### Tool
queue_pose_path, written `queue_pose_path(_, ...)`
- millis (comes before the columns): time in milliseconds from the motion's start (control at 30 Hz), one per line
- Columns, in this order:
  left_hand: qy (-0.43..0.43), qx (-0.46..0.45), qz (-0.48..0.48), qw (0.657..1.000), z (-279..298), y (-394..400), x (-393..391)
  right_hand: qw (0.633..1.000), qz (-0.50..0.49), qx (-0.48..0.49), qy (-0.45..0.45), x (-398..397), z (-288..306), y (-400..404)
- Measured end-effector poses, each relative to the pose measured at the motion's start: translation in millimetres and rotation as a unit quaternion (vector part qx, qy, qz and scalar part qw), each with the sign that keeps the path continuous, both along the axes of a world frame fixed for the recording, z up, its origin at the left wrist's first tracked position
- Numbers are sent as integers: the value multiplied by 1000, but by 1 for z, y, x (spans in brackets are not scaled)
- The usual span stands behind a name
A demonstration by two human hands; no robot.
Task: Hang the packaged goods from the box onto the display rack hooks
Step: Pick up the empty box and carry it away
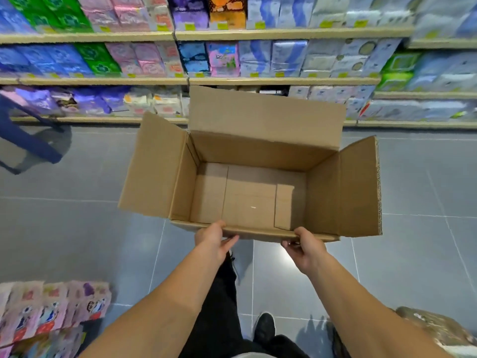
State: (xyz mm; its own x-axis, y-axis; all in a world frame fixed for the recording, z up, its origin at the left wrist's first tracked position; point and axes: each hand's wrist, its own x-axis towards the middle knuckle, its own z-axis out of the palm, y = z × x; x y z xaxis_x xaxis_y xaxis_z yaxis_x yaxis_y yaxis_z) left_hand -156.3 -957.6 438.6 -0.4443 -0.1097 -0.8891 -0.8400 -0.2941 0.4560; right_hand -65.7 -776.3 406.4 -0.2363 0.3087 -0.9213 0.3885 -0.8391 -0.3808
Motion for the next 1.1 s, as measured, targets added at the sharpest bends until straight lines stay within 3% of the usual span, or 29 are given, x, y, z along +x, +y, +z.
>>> queue_pose_path(267, 0, 15, -203, 979, -2, 159, -147, 982, -190, 12, 8, -82, 6, 108)
queue_pose_path(467, 2, 27, -349, 937, 8, 288, -189, 942, -333, 25, 8, -92, 18, 184)
queue_pose_path(633, 12, 27, -456, 889, 11, 402, -185, 892, -450, 28, 21, -81, 22, 257)
queue_pose_path(1100, 39, -22, -639, 768, 11, 710, -119, 798, -603, 3, 9, -18, 13, 480)
